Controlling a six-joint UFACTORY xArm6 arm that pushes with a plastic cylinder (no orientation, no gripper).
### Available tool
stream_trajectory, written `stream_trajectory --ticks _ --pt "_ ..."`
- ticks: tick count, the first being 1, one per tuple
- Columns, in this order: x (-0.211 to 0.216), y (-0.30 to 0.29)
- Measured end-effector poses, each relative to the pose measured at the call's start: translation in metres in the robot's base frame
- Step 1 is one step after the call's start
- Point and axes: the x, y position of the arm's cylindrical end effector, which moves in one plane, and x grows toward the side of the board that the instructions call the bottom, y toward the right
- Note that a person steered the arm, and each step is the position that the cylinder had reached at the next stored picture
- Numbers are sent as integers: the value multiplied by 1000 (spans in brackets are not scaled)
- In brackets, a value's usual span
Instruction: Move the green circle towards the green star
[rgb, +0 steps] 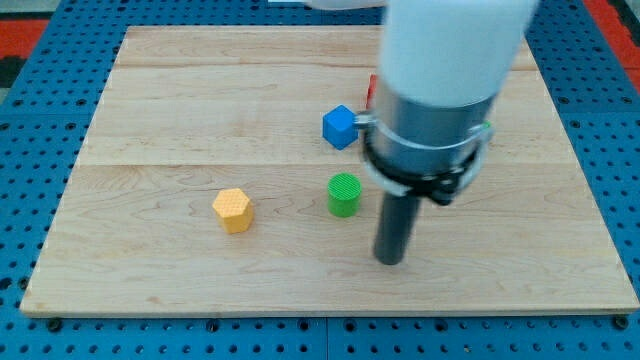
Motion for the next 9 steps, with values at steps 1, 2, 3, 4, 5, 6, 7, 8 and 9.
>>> stream_trajectory --ticks 1,2,3,4,5,6,7,8,9 --pt "-41 -21" --pt "-63 -24" --pt "-35 -51" --pt "-73 -58" --pt "-76 -64" --pt "-87 -27" --pt "-88 30" --pt "-78 3" --pt "-101 -10"
